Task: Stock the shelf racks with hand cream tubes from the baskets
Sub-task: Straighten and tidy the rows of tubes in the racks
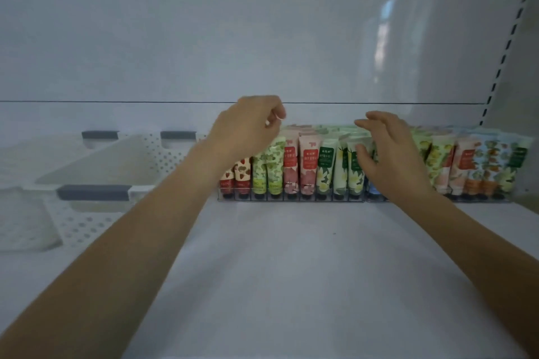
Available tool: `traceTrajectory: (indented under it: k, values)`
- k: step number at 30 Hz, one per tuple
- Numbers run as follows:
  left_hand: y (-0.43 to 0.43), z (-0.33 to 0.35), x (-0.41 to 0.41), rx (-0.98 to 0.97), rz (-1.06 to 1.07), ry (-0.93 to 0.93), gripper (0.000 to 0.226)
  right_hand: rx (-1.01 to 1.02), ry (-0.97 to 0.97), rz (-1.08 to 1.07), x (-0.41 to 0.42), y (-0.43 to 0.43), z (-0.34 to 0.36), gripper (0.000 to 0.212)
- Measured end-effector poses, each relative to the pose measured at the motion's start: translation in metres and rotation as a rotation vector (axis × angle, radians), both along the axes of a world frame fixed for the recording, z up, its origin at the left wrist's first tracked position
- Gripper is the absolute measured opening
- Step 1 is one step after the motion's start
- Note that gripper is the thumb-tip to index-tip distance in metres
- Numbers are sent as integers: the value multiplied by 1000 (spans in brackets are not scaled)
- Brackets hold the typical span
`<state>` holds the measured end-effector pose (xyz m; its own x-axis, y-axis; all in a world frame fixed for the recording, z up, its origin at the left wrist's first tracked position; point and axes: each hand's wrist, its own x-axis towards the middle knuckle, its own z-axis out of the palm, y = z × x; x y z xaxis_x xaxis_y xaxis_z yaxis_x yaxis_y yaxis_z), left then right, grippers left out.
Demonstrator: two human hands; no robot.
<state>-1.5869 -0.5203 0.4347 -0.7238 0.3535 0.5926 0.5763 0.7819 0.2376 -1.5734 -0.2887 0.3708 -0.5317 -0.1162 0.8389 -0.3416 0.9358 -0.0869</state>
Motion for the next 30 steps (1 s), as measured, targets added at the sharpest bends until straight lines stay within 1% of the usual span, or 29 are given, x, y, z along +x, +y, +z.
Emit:
traceTrajectory:
  k: [2, 5, 7, 10, 11, 12, 14, 17, 20, 24, 27, 30]
  values:
    - [-23, 17, -7, -42, 84, -61, 21, 0, 11, 14, 1, -9, 11, 33]
    - [-51, 36, -20, -173, 235, -202, 21, 2, -1, 99, -1, -36, 42, 26]
    - [-61, 39, -24, -236, 290, -305, 22, 9, -143, 181, -7, -62, 65, 24]
    - [-63, 30, -27, -357, 318, -378, 27, 139, -516, 284, -23, -108, 87, 26]
    - [-62, 26, -28, -400, 321, -382, 29, 194, -607, 286, -28, -123, 90, 26]
    - [-61, 23, -29, -428, 324, -375, 31, 234, -666, 263, -33, -137, 91, 27]
    - [-60, 20, -33, -433, 330, -354, 32, 251, -720, 191, -41, -156, 87, 27]
    - [-63, 17, -34, -440, 339, -336, 33, 220, -720, 126, -48, -169, 77, 25]
    - [-63, 12, -34, -480, 347, -307, 30, 209, -679, 134, -52, -164, 71, 21]
    - [-61, 13, -35, -481, 338, -290, 30, 181, -659, 183, -53, -155, 67, 26]
    - [-59, 15, -32, -484, 315, -284, 32, 212, -584, 160, -49, -155, 60, 26]
    - [-57, 15, -28, -503, 292, -306, 33, 236, -526, 172, -45, -163, 54, 33]
